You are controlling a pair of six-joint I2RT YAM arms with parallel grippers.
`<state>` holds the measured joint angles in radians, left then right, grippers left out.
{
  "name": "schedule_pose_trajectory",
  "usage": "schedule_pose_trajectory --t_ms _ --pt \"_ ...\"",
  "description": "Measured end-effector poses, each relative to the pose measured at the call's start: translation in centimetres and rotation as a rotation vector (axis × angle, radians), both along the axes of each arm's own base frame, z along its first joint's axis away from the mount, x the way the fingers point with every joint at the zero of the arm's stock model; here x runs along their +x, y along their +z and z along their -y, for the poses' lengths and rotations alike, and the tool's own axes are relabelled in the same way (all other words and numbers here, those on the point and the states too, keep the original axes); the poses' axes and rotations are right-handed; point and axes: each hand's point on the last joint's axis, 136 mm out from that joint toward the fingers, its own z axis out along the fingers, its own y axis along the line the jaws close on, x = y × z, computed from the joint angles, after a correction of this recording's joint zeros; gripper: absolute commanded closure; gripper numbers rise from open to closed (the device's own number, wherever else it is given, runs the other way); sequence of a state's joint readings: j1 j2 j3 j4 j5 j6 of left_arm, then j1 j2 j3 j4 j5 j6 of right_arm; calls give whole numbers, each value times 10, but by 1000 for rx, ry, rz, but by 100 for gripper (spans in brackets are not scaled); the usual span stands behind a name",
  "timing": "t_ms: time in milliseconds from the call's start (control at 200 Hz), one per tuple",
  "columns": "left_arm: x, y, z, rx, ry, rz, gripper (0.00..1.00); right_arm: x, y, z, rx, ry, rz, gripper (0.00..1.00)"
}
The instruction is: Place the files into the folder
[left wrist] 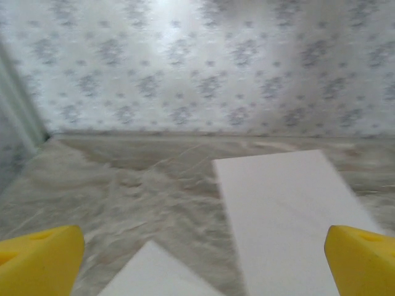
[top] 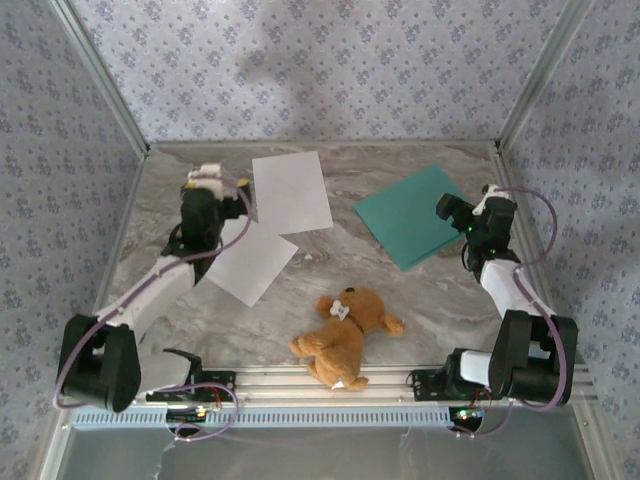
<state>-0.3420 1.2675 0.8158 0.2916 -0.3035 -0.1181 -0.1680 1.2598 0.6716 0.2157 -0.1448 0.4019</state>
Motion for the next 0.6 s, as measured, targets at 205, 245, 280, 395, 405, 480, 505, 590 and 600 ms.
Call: schedule_pose_trajectory --t_ms 205,245,280,395,405,480,505,590,600 --pt "39 26 95 -73 -178 -91 0 -5 -28 -18 309 20 -150 0" --pt "46 22 109 -91 -208 -122 0 -6 -39 -24 357 31 -192 0" --pt "54 14 122 -106 -232 -157 0 -7 -49 -29 396 41 -229 0" --pt "74 -20 160 -134 -309 -276 0 -15 -73 -43 493 68 -328 0" --pt "75 -23 162 -134 -313 -286 0 -15 -74 -44 499 71 -335 0" --pt "85 -50 187 -141 -368 -370 0 -17 -80 -50 532 88 -360 0" --pt "88 -57 195 -142 -386 -393 0 -18 -81 -51 540 93 -366 0" --pt "96 -81 223 -147 -448 -462 2 -19 -85 -55 562 107 -385 0" --pt "97 -84 227 -148 -457 -471 4 -19 -86 -55 563 107 -387 0"
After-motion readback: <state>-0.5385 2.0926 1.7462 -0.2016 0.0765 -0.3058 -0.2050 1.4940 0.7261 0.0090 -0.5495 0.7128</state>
